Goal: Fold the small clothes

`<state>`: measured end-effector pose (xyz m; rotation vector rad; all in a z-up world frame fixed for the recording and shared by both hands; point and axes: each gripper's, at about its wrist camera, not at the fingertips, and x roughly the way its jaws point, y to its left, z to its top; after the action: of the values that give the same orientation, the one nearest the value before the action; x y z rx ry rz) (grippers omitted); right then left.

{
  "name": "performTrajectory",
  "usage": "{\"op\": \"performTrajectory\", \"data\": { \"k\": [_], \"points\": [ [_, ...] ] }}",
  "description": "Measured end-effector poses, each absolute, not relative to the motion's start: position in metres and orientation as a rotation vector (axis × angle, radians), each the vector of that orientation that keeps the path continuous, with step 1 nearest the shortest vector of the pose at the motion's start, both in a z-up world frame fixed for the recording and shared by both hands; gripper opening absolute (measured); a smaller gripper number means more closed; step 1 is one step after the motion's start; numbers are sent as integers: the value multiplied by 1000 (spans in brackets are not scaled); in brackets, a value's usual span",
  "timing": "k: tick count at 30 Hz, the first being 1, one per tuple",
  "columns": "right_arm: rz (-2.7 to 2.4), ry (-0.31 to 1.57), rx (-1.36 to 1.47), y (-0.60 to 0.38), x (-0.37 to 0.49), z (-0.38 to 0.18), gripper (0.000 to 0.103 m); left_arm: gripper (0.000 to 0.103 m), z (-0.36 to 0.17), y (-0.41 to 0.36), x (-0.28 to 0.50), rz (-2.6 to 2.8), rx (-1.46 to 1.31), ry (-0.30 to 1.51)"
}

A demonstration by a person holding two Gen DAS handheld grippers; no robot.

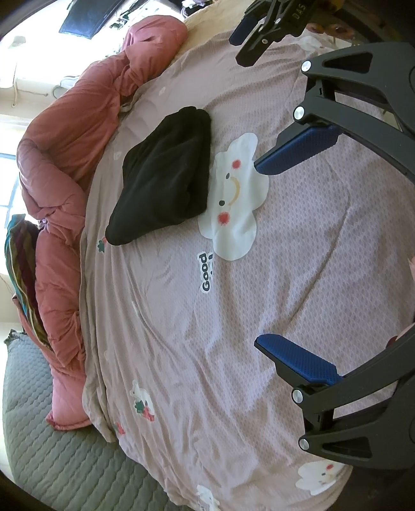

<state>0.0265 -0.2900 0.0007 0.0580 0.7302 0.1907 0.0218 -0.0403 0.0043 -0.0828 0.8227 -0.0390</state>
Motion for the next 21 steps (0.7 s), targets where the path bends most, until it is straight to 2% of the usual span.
{"op": "performTrajectory", "data": {
  "k": [21],
  "points": [
    [193, 742, 54, -291, 28, -3, 98, 93, 5, -40, 22, -16, -69, 834]
  ]
}}
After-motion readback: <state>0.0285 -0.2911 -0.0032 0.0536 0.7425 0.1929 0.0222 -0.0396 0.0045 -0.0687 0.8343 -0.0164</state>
